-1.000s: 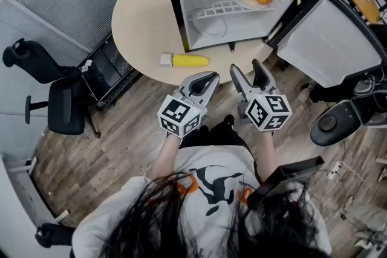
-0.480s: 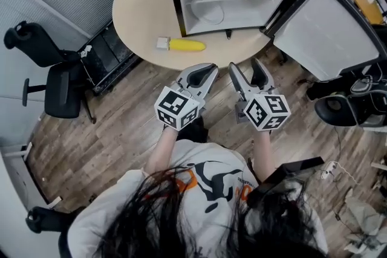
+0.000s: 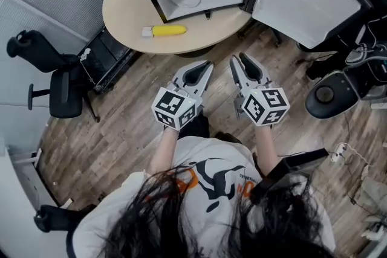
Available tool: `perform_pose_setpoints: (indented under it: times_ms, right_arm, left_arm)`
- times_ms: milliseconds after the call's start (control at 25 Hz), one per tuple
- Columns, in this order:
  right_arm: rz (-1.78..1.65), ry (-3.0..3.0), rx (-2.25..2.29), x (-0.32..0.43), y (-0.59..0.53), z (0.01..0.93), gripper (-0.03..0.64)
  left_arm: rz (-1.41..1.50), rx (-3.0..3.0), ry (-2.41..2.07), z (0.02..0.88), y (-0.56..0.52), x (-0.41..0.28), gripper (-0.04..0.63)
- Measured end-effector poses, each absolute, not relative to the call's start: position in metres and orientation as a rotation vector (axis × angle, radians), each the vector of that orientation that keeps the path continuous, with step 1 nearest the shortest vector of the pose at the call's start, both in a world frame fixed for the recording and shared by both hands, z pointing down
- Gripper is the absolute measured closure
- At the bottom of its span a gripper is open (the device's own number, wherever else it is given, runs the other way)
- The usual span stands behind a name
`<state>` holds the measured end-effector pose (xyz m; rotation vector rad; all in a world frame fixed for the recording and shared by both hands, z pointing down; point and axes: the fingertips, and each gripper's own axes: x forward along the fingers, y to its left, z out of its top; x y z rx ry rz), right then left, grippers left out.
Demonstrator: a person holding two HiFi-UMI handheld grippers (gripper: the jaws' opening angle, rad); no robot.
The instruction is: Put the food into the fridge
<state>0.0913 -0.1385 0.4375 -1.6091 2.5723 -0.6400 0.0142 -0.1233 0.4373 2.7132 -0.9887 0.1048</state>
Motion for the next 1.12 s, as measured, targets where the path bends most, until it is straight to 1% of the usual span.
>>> perform_pose_setpoints:
  times_ms: [120,240,520,680,1120]
  right_arm:
    - [-0.651,2.581,-1.602,0.097,-0.12,0.442,0.534]
    - [-0.685,2.594,-1.601,0.1,-0.096,0.452,0.555]
    - [-0.705,2.638,-1.537,0.1,-0.052,0.454,0.555]
    - [-0.707,2.646,-1.518,0.099,-0.031,0.454,0.566]
    - [-0.691,2.635,-1.51,0.093,-0.008,0.45,0.58]
  left_arm:
    - [0.116,2.709,-1.004,0.44,-0.103,0.022,0.583]
    - [0.145,2.7,-1.008,0.447,-0.078,0.028,0.583]
    - [0.151,2.699,-1.04,0.444,-0.037,0.037,0.583]
    - [0.171,2.7,-1.04,0.445,-0.015,0.039,0.583]
    - [0.196,2.728,-1.02,0.443,0.007,0.039,0.583]
